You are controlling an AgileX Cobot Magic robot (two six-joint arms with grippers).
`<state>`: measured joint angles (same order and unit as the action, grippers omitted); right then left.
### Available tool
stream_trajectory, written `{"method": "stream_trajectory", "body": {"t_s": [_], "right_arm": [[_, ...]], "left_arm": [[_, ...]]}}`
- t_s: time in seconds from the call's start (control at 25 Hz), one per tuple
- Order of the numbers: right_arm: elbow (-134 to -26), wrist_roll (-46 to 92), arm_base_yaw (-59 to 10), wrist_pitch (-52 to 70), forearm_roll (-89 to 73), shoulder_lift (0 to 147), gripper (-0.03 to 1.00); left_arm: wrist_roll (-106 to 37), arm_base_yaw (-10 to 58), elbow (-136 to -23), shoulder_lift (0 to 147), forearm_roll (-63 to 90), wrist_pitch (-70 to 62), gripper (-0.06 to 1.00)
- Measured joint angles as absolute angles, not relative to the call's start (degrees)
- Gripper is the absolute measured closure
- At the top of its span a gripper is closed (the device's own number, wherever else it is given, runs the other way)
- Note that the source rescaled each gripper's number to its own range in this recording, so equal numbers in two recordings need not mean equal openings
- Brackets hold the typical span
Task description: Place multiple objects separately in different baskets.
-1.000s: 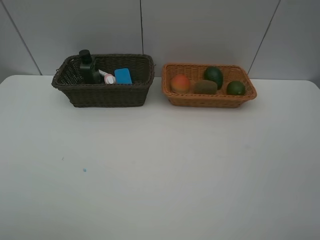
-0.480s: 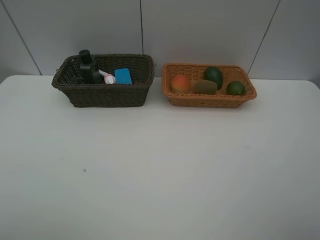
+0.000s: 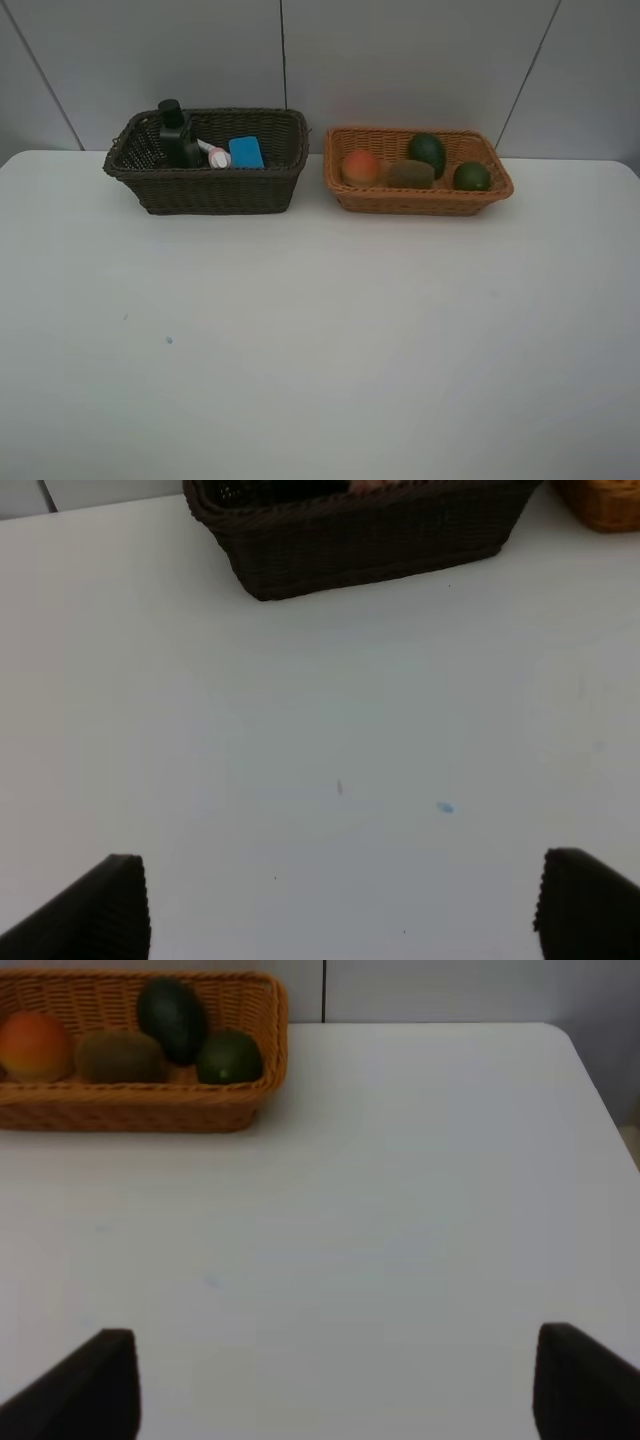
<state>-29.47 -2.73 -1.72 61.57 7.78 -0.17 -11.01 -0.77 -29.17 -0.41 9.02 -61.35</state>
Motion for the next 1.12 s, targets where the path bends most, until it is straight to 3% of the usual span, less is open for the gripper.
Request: {"method": "stream_trajectory", "body": {"t_s": [1.12], "right_arm": [[-29.28,-2.50,-1.72,60.80,7.78,-0.17,-0.02]], "left_arm": [[-11.01,-0.77,-29.17,-0.41,9.02,-61.35,0.00]]}}
